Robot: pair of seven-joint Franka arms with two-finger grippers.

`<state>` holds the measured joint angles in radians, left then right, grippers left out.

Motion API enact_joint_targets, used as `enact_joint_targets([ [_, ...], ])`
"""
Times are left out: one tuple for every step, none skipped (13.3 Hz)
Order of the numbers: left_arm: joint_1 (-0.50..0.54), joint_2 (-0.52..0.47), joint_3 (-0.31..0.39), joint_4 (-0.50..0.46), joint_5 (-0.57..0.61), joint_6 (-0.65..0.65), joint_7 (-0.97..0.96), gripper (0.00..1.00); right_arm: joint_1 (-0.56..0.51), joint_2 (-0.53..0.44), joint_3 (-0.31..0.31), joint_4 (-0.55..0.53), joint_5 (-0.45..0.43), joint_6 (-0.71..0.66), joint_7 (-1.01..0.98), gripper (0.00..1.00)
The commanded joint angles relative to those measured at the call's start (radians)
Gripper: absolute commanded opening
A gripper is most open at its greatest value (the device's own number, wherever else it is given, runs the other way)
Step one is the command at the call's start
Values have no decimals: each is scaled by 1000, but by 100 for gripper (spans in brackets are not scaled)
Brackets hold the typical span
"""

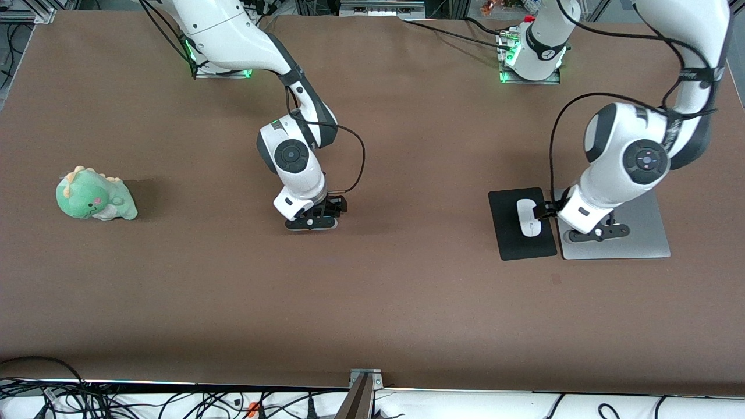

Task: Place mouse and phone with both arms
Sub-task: 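Release the mouse on the pad while the right gripper grasps the phone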

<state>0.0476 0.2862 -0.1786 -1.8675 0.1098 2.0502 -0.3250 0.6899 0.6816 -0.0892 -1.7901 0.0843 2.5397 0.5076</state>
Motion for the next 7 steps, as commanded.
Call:
enact_joint_targets([
  [9,2,-10,155,-17,-186,12,100,22,7,-15,-20,-1,30,-9,100],
  [11,-13,-7,203,-66,-252,18,100,25,9,-17,-25,-11,36,-9,100],
  [11,-25,-2,240,-87,-313,36,100,28,13,-18,-34,-17,48,-9,98],
  [11,-42,-1,270,-87,-367,56,100,28,16,-18,-35,-20,51,-9,94],
  [11,-74,1,290,-87,-411,78,100,26,18,-18,-35,-21,51,-12,85],
  [11,-108,2,298,-87,-436,102,100,26,19,-18,-35,-21,47,-14,76],
  [11,-148,4,298,-87,-461,133,100,26,18,-18,-35,-20,45,-14,71],
])
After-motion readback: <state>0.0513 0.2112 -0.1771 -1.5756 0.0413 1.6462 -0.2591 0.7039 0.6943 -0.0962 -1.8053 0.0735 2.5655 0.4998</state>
